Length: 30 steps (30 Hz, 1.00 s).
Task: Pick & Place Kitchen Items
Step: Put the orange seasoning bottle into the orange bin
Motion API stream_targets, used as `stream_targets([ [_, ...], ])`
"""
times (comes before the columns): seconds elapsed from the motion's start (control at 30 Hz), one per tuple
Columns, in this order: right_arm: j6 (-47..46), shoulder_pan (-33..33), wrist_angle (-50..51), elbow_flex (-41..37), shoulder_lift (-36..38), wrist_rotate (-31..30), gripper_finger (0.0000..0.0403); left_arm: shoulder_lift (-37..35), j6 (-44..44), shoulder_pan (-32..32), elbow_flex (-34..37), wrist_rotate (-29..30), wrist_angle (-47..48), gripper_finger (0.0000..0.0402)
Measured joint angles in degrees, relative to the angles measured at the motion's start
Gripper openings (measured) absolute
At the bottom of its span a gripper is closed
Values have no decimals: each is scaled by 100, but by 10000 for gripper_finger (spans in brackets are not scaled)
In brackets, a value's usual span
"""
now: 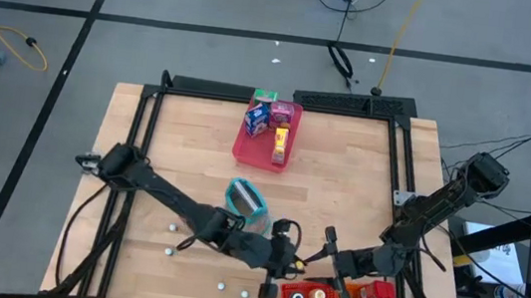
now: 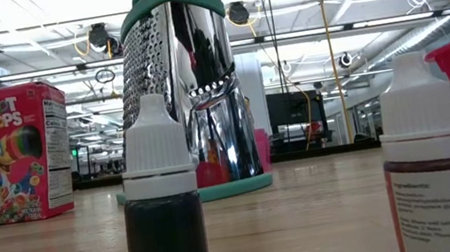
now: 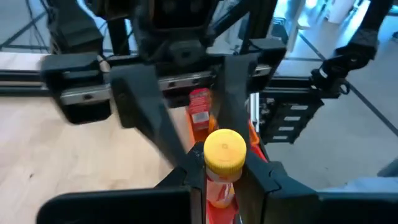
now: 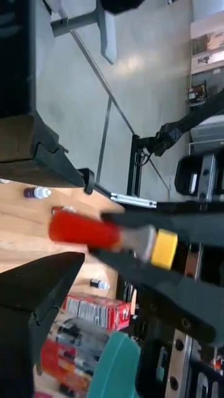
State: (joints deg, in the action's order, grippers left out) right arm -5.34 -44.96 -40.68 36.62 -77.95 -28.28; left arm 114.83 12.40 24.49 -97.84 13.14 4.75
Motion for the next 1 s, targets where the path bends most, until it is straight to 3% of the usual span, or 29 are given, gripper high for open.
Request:
stream_targets([
  [0.37, -236, 187, 103, 0, 0, 3, 161, 218, -140, -111, -280, -118, 116, 44],
  [0.73, -101, 190, 130, 2, 0, 208, 26, 223, -147, -99, -277, -130, 196, 45],
  [1.0, 93, 122, 96, 5, 0, 239, 29, 181, -143, -57, -277, -200, 241, 75],
])
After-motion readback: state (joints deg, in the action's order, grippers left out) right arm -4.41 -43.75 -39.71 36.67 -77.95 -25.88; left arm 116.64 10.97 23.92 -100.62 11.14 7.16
